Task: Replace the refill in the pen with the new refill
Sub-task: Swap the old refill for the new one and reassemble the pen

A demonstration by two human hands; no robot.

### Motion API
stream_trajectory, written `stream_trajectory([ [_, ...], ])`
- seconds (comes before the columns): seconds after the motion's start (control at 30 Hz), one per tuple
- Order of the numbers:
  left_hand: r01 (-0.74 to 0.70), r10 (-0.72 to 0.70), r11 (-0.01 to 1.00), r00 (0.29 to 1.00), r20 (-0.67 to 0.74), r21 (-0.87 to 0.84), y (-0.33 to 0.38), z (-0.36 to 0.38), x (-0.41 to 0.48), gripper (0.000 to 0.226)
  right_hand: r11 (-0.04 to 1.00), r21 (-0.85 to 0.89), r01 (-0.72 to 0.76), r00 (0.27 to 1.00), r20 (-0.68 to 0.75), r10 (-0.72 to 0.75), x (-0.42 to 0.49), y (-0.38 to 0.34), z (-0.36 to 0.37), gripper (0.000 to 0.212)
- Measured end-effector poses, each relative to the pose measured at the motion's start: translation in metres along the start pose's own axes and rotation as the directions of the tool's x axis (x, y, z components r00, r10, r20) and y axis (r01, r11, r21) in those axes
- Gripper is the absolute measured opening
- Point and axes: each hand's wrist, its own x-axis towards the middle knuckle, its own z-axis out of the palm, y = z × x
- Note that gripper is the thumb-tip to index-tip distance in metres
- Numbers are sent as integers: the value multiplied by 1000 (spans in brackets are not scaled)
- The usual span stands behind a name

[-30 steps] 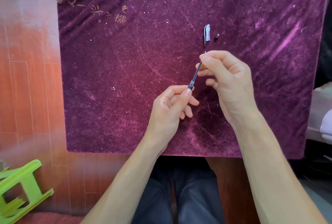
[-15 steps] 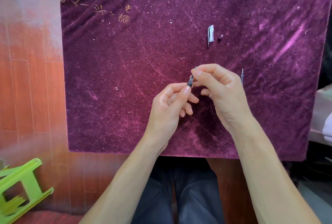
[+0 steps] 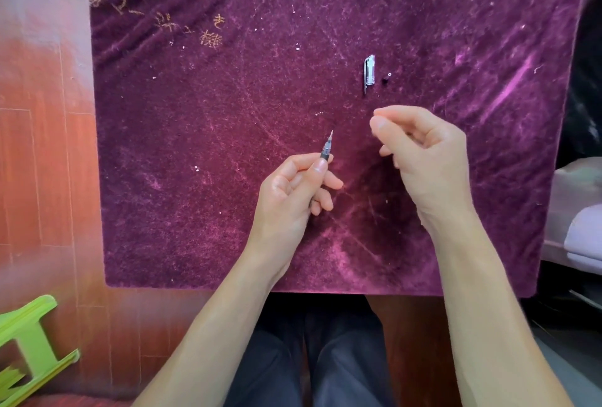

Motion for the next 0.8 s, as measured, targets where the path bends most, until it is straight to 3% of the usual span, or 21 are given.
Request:
stream_trajectory([
  [0.1, 10, -10, 1000, 1000, -9, -22, 1, 1, 3, 21, 974, -216, 67, 984, -145, -100, 26, 2, -10, 10],
  [0.2, 14, -14, 999, 1000, -13, -31, 2, 4, 6, 20, 927, -355, 126, 976, -125, -180, 50, 1, -8, 18],
  [0.57, 15, -15, 999, 1000, -16, -31, 3, 10, 12, 19, 886, -443, 135, 982, -57, -178, 75, 2, 0, 19],
  [0.67, 16, -17, 999, 1000, -14, -32, 3, 11, 12, 19, 937, -330, 113, 983, -99, -153, 68, -3, -5, 16],
  [0.8, 12, -12, 999, 1000, -20, -36, 4, 9, 11, 18, 996, 75, 44, 999, -28, -42, 38, -14, -5, 11],
])
